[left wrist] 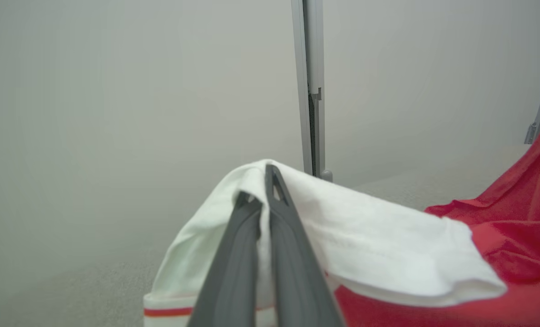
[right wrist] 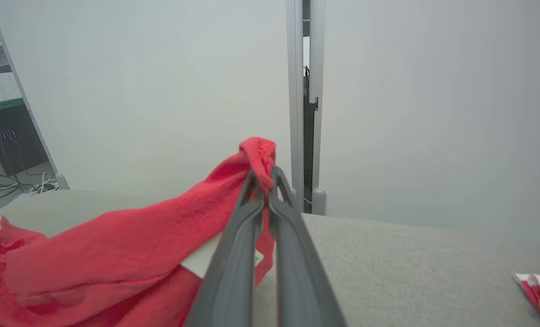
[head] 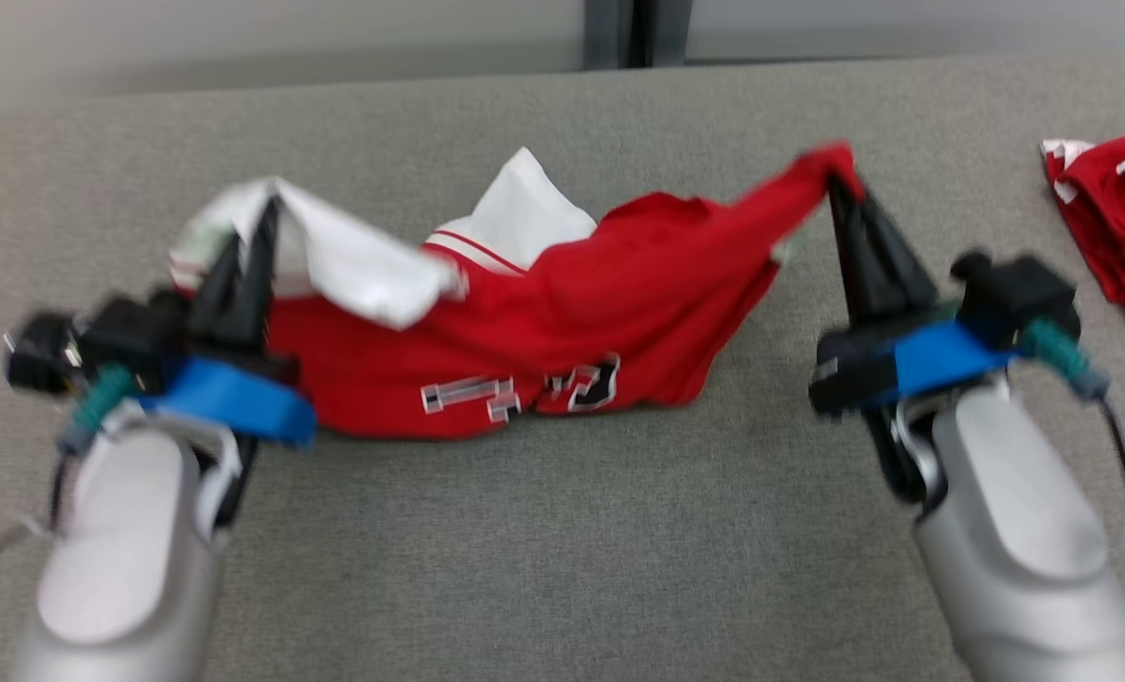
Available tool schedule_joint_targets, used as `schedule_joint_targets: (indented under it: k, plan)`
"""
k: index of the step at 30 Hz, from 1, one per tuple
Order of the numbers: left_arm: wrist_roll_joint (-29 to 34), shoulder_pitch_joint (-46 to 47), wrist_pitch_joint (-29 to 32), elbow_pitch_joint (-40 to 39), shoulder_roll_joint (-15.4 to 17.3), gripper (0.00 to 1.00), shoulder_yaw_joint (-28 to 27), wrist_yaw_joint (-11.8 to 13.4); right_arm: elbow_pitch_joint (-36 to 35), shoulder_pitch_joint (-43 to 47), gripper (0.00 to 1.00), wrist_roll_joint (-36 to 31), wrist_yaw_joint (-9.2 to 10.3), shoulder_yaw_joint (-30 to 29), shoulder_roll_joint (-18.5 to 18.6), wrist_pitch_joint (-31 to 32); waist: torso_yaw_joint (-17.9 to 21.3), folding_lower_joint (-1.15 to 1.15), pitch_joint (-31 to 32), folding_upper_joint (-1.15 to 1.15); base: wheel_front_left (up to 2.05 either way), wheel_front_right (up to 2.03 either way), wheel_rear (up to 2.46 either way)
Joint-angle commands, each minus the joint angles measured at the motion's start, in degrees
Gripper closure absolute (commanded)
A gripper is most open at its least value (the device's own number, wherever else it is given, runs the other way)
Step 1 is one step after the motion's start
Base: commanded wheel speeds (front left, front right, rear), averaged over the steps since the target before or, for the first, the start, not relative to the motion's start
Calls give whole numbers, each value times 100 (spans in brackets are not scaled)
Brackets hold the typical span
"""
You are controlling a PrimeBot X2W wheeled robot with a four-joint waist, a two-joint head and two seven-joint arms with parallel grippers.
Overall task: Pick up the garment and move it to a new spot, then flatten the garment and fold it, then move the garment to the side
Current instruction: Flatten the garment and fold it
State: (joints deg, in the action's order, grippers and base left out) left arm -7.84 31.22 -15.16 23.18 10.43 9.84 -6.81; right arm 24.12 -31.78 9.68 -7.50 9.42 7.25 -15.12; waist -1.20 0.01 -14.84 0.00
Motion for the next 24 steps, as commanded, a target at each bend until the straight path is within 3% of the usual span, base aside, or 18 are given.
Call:
schedule_joint_targets:
  k: [1, 15, 24]
  plan:
    - [53, 499, 6, 61, 110, 100, -10, -37, 27, -493, 100, -1, 3, 40, 8, -1, 151, -1, -355, 0, 0, 0, 0]
    - [125, 4612, 153, 849, 473, 100, 108, -60, 1352, -4545, 100, 47, 3, 146, 246, 16, 419, -1, -1447, 0, 0, 0, 0]
    - [143, 6170, 98, 1526, 372, 100, 503, -71, 2193, -6037, 100, 63, 4, 227, 451, 0, 526, -1, -1535, 0, 0, 0, 0]
